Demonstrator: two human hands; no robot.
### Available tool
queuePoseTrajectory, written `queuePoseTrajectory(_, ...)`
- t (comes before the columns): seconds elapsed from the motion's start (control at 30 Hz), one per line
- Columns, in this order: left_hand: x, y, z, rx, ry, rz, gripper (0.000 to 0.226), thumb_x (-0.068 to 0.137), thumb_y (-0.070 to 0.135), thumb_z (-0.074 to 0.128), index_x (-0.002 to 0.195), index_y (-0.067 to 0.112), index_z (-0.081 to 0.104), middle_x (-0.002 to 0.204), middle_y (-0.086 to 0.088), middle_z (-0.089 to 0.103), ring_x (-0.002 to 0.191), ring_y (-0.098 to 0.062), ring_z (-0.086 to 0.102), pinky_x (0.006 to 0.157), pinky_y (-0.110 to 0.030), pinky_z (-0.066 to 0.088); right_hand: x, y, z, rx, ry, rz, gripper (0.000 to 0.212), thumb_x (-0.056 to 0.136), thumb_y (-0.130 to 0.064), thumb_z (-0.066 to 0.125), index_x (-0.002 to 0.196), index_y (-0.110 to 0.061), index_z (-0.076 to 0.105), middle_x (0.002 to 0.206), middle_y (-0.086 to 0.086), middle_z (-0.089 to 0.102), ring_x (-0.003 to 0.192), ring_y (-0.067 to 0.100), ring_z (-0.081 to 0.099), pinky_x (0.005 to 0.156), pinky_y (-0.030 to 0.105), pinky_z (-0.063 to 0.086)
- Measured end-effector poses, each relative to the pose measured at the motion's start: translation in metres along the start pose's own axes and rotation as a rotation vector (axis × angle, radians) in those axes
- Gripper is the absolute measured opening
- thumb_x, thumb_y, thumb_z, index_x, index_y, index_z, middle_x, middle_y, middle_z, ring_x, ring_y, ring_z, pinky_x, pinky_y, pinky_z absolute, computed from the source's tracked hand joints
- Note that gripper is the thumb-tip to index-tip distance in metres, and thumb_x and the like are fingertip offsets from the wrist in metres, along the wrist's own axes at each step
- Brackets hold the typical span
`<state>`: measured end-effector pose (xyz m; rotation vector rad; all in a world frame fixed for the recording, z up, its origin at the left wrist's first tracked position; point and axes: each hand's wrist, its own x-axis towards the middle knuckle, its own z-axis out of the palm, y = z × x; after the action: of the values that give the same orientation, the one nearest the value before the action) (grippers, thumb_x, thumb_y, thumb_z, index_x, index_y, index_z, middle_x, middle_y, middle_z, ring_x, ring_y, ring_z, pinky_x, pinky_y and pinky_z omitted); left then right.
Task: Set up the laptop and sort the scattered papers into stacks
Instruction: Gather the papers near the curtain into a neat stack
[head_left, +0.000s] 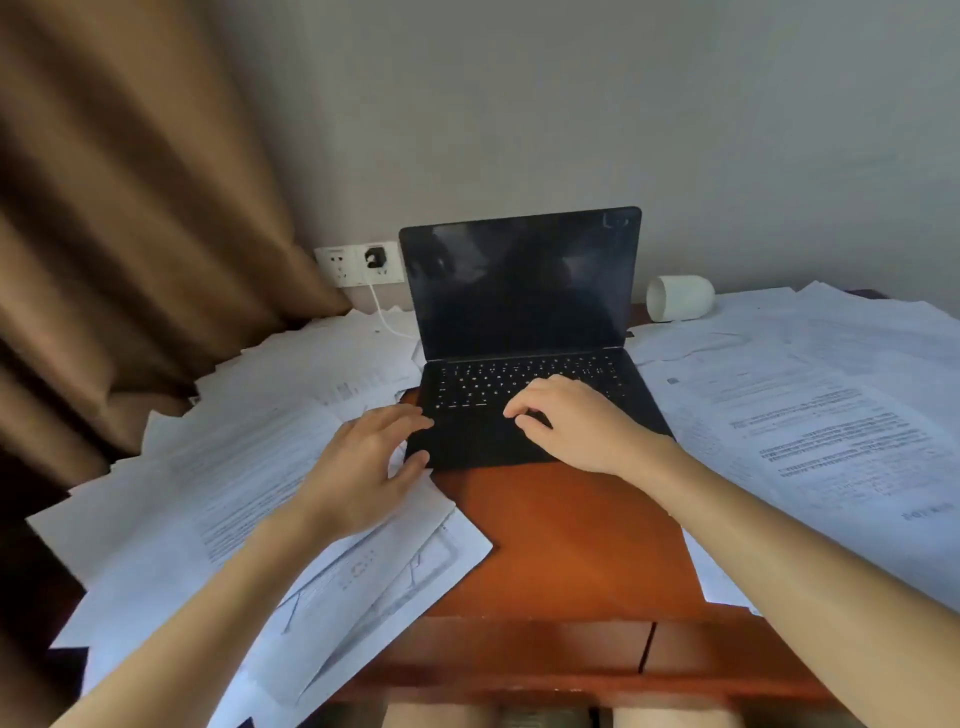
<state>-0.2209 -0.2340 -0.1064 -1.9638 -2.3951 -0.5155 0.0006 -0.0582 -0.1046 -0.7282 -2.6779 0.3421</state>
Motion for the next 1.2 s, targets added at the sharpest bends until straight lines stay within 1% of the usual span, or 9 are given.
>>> queuePoseTrajectory(0.13,-0.055,-0.03,-0.015,0.023,0.058,-0.077,0.045,0.105,0.045,0.046,0.147,0.031,0.054,0.157,0.008,0.047,0.145,-0.02,0.04,0.119,-0.04,0.03,0.008,-0.042,0.021,0.008,-0.045,-0.094,0.029,0.105,-0.036,0.047,0.129,-0.032,0.063,0.128,-0.012,0.061,0.119,0.009,0.05,0.102,0.032,0.042)
queuePoseTrajectory(0.23,-0.095,-0.052,-0.018,0.026,0.122,-0.155,0.062,0.094,0.058,0.033,0.14,0.029,0.061,0.15,0.006,0.054,0.139,-0.023,0.048,0.113,-0.042,0.035,0.016,-0.071,0.037,0.043,-0.073,-0.156,0.032,0.105,-0.037,0.046,0.13,-0.029,0.064,0.129,-0.01,0.061,0.12,0.01,0.048,0.104,0.032,0.041)
queuePoseTrajectory(0.33,-0.127,-0.067,-0.014,0.018,0.196,-0.272,0.062,0.092,0.059,0.032,0.136,0.028,0.063,0.145,0.005,0.056,0.135,-0.024,0.049,0.11,-0.043,0.036,0.026,-0.093,0.055,0.101,-0.1,-0.186,0.034,0.105,-0.04,0.046,0.13,-0.027,0.063,0.13,-0.007,0.06,0.121,0.013,0.045,0.106,0.036,0.041)
queuePoseTrajectory(0.47,-0.158,-0.073,-0.008,-0.004,0.304,-0.47,0.065,0.089,0.064,0.033,0.132,0.027,0.063,0.136,0.002,0.051,0.13,-0.025,0.045,0.11,-0.045,0.036,0.038,-0.115,0.078,0.125,-0.157,-0.241,0.043,0.103,-0.049,0.046,0.139,-0.027,0.053,0.145,-0.005,0.047,0.137,0.014,0.029,0.114,0.034,0.026)
queuePoseTrajectory(0.67,-0.176,-0.073,0.002,-0.099,0.255,-0.649,0.064,0.089,0.065,0.038,0.143,0.033,0.051,0.148,0.004,0.04,0.145,-0.024,0.03,0.124,-0.049,0.017,0.051,-0.141,0.104,0.051,-0.242,-0.327,0.068,0.095,-0.069,0.043,0.153,-0.034,0.035,0.164,-0.004,0.019,0.151,0.016,0.007,0.122,0.038,0.004)
queuePoseTrajectory(0.83,-0.171,-0.083,0.004,-0.103,0.149,-0.652,0.055,0.096,0.065,0.05,0.145,0.039,0.047,0.152,0.006,0.035,0.148,-0.023,0.027,0.125,-0.049,0.013,0.056,-0.144,0.111,-0.122,-0.374,-0.297,0.103,0.076,-0.094,0.035,0.159,-0.036,0.016,0.169,-0.002,0.006,0.154,0.023,0.004,0.124,0.044,0.004)
queuePoseTrajectory(0.97,-0.168,-0.083,0.003,-0.148,0.188,-0.683,0.056,0.091,0.069,0.05,0.14,0.043,0.051,0.15,0.01,0.038,0.145,-0.02,0.028,0.124,-0.05,0.009,0.056,-0.132,0.114,-0.058,-0.436,-0.295,0.12,0.061,-0.103,0.039,0.159,-0.042,0.005,0.168,-0.011,-0.005,0.153,0.017,-0.007,0.123,0.041,-0.004)
queuePoseTrajectory(1.1,-0.175,-0.084,0.006,-0.236,0.289,-0.702,0.057,0.093,0.067,0.051,0.141,0.035,0.053,0.148,0.01,0.044,0.141,-0.017,0.034,0.122,-0.049,0.017,0.05,-0.129,0.119,0.056,-0.292,-0.334,0.112,0.062,-0.102,0.039,0.156,-0.044,0.023,0.166,-0.018,0.009,0.15,0.008,0.002,0.122,0.031,-0.001)
queuePoseTrajectory(1.2,-0.182,-0.086,-0.002,-0.297,0.313,-0.718,0.066,0.09,0.064,0.044,0.145,0.029,0.051,0.153,0.005,0.039,0.145,-0.021,0.027,0.123,-0.05,0.023,0.045,-0.129,0.117,-0.034,-0.201,-0.393,0.094,0.072,-0.097,0.036,0.15,-0.043,0.04,0.16,-0.021,0.027,0.148,0.005,0.019,0.119,0.029,0.008)
